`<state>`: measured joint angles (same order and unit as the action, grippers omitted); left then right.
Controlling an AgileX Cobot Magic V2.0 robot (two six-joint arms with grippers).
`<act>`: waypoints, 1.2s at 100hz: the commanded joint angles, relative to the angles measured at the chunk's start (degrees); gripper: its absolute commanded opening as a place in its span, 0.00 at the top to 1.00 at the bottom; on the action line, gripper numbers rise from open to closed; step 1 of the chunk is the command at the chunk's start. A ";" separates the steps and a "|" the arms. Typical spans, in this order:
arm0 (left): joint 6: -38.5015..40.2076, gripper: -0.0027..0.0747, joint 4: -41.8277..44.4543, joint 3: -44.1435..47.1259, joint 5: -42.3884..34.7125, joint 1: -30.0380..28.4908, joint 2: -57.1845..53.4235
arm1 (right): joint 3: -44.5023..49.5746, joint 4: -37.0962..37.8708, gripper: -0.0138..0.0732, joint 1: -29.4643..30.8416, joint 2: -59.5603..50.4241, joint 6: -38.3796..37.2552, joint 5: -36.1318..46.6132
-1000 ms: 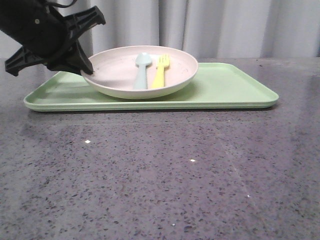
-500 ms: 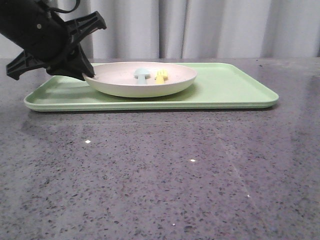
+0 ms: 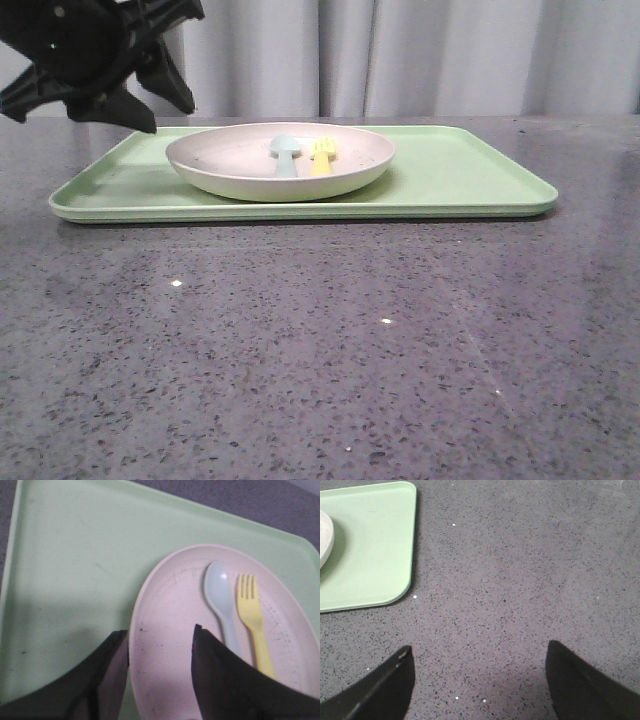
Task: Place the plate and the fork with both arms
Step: 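Withdraw the left gripper and move the right gripper above the plate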
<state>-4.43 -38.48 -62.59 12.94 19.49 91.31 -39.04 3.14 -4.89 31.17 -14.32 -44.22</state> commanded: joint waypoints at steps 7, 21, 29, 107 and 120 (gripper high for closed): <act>0.12 0.57 3.04 0.61 -1.64 -1.67 -8.30 | -2.08 0.03 0.21 -1.26 0.79 0.08 4.41; 0.12 0.58 8.13 4.04 -0.27 -3.81 -15.03 | -3.26 0.03 0.21 -3.61 2.77 0.13 3.95; 0.12 0.59 10.82 6.23 1.99 -5.32 -19.70 | -5.48 0.03 0.21 -4.50 4.72 1.17 3.02; 0.12 0.61 24.34 18.21 23.37 -18.28 -56.58 | -34.41 0.03 0.21 -19.71 35.45 1.83 -4.24; 0.12 0.61 24.34 19.26 23.56 -18.28 -59.12 | -40.88 0.03 0.21 -22.30 41.83 1.83 -5.60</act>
<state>-4.43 -13.62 -42.28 39.75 1.29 33.15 -74.44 3.05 -25.82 70.45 -13.22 -51.85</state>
